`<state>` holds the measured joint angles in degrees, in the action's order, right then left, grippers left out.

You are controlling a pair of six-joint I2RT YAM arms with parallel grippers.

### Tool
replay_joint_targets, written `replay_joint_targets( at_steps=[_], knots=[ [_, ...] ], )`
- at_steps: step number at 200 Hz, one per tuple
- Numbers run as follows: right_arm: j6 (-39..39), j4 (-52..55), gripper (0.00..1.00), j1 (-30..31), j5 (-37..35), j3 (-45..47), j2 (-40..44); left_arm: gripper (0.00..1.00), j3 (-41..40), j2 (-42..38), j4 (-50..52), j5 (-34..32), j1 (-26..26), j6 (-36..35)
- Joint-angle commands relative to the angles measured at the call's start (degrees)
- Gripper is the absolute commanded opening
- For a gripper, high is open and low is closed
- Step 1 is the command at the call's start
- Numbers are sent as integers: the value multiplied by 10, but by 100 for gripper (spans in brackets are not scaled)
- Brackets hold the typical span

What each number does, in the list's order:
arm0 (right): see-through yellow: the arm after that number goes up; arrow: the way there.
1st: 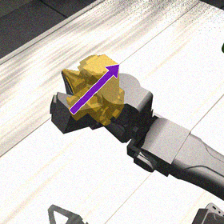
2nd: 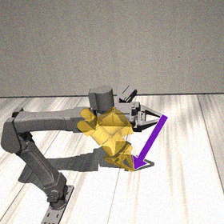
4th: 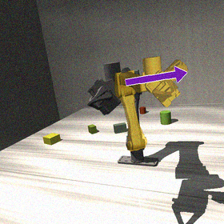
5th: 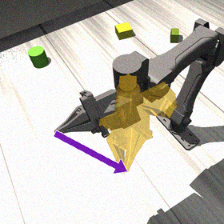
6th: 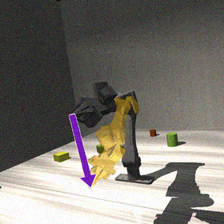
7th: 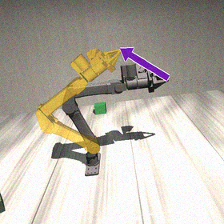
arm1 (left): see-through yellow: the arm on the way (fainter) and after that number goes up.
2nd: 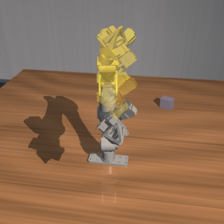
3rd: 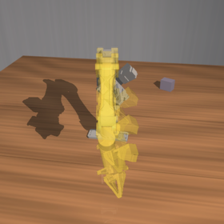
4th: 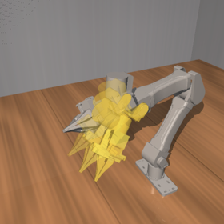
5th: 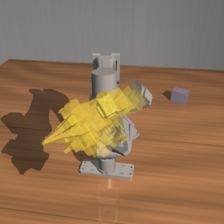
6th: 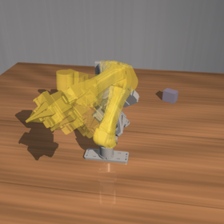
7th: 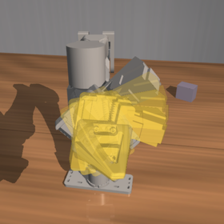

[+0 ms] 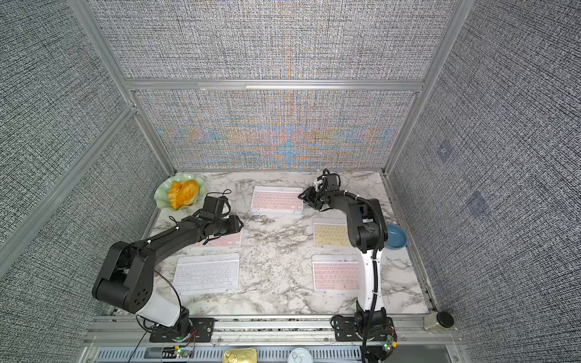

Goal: Stack the numeric keypads
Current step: Place the numeric keypad at the numeric keypad.

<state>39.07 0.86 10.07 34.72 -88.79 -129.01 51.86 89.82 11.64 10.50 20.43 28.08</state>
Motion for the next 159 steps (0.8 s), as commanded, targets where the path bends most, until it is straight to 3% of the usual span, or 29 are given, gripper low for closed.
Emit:
replay_joint_targets(
  at_steps=[1, 51, 106, 159],
  knots=[
    [-5, 11, 44, 0, -12, 2, 8, 48, -1, -2, -10, 1, -1, -3],
    [-25, 12, 44, 0, -59, 65, 102, 48, -3, -28, 1, 3, -1, -16],
    [-39, -4, 44, 23, -149, 284, 317, 48, -55, -83, -18, 29, 4, 5],
    [-45, 97, 44, 91, -250, 443, 513, 48, -106, -140, -28, 36, 34, 24]
  ],
)
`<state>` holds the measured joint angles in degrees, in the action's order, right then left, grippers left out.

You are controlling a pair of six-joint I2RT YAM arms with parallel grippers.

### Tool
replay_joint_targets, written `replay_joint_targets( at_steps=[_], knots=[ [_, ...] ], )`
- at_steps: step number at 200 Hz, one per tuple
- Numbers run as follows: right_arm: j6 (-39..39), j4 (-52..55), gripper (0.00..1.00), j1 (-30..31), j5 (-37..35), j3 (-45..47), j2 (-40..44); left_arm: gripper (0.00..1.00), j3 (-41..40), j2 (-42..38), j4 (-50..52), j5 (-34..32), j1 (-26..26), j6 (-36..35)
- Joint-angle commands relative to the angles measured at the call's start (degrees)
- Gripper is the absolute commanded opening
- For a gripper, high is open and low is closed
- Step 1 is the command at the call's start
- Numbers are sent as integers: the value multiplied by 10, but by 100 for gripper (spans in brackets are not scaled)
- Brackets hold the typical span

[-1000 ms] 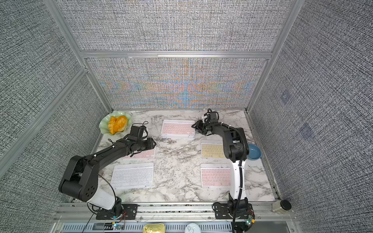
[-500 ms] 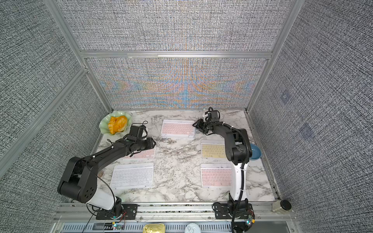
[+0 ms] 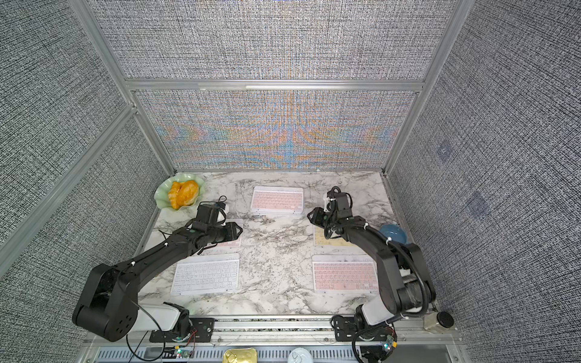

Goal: Stack the numeric keypads
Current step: Move the numeric keypad to the center of the board.

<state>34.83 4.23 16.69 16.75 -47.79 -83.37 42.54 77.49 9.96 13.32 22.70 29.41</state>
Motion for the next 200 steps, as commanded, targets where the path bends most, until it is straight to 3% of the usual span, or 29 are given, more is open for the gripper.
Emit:
replay_joint_targets(
  at_steps=[1, 65, 103, 149, 200],
  knots=[
    [-3, 66, 44, 27, -73, 36, 60, 48, -14, -18, -11, 8, 13, 11],
    [59, 183, 45, 109, -164, 156, 233, 48, -26, -36, -23, 1, 64, 42],
    [111, 244, 48, 146, -202, 203, 284, 48, -29, -19, -42, 11, 78, 48],
    [120, 275, 55, 149, -226, 220, 278, 48, -45, -17, -84, 24, 81, 69],
    [96, 203, 56, 150, -198, 211, 179, 48, -25, 14, -95, 36, 81, 71]
  ],
)
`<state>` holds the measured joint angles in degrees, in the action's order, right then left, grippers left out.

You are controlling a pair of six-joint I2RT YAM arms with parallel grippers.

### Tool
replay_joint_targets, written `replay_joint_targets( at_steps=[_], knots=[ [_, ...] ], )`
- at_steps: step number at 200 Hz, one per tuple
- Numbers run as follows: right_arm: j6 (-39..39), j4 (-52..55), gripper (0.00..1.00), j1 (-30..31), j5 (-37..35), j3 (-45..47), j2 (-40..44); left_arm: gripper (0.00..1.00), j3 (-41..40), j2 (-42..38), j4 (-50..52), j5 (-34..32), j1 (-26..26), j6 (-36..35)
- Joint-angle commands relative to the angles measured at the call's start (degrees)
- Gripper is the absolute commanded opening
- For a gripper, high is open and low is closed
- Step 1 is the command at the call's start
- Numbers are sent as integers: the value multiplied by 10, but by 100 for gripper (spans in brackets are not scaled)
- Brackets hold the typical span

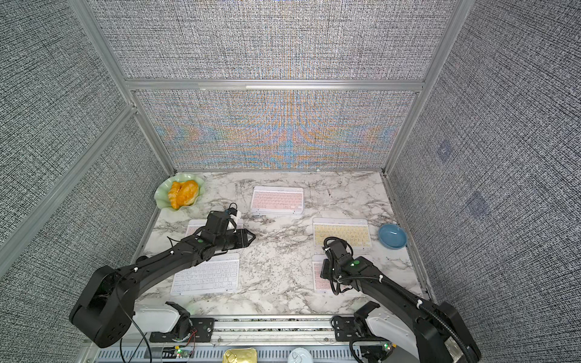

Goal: Stack the numeric keypads
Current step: Move the numeric keypad to the center of the board.

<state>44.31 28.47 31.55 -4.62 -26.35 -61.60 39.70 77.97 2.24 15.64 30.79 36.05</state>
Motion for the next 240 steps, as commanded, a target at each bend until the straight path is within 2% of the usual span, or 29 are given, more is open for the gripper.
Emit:
replay_joint_targets(
  at_steps=[1, 63, 140, 185, 207, 240],
  knots=[
    [1, -41, 56, 2, 18, -4, -41, 48, 4, 10, -18, 13, 1, 5],
    [0, -154, 56, 41, 49, -51, -172, 48, -5, 11, -5, 6, 0, 3],
    [9, -228, 56, 130, 76, -179, -324, 48, -12, -29, 44, -6, 0, -3],
    [17, -251, 56, 167, 97, -292, -414, 48, -5, -40, 84, -21, 0, -5],
    [6, -254, 56, 171, 104, -322, -417, 48, 1, -34, 100, -29, 0, -5],
    [-9, -250, 56, 152, 97, -287, -345, 48, -2, -28, 82, -30, 0, -5]
  ],
)
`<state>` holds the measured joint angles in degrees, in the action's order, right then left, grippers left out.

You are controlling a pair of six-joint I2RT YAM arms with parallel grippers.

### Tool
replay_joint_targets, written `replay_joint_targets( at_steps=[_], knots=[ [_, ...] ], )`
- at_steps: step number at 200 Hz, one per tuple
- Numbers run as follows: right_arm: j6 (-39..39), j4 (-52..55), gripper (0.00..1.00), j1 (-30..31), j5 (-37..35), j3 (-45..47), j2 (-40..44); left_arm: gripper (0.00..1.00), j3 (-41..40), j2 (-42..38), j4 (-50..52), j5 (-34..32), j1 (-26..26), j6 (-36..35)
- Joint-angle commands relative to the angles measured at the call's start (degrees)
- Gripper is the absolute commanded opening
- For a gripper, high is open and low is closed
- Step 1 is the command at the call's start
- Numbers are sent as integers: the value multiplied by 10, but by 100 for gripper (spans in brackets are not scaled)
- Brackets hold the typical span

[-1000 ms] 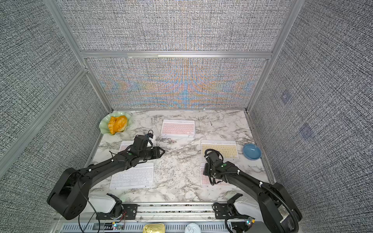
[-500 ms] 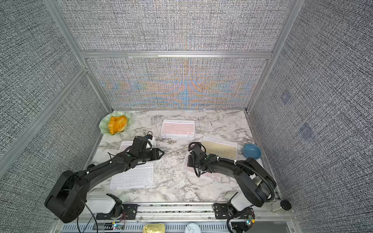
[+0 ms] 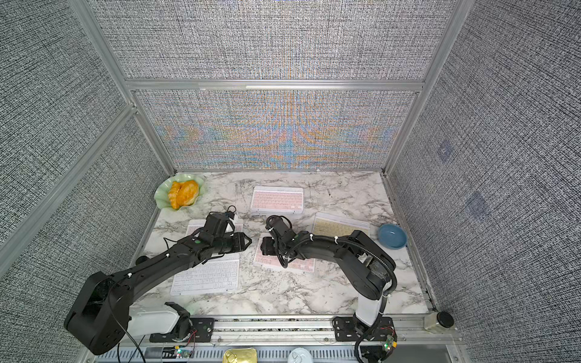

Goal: Stack the numeric keypads
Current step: Move the numeric keypad to the center of the board, then pick up the numeric keypad from the center of the board.

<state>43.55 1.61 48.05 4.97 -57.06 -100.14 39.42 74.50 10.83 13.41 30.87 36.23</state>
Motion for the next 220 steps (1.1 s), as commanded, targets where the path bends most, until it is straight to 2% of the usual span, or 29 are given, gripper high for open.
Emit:
replay_joint_targets(
  at_steps=[1, 45, 102, 158, 220],
  knots=[
    [-2, 20, 56, -14, 1, 22, 42, 48, 0, 7, -5, -7, -1, -7],
    [-33, 115, 56, -79, 7, 103, 147, 48, 6, 60, -62, 11, 0, -14],
    [-45, 186, 56, -170, 16, 189, 259, 48, 43, 117, -73, 14, 7, -46],
    [-48, 182, 56, -191, 32, 223, 274, 48, 54, 172, -81, 29, 12, -54],
    [-46, 152, 56, -196, 40, 236, 263, 48, 65, 192, -67, 20, 27, -49]
  ],
)
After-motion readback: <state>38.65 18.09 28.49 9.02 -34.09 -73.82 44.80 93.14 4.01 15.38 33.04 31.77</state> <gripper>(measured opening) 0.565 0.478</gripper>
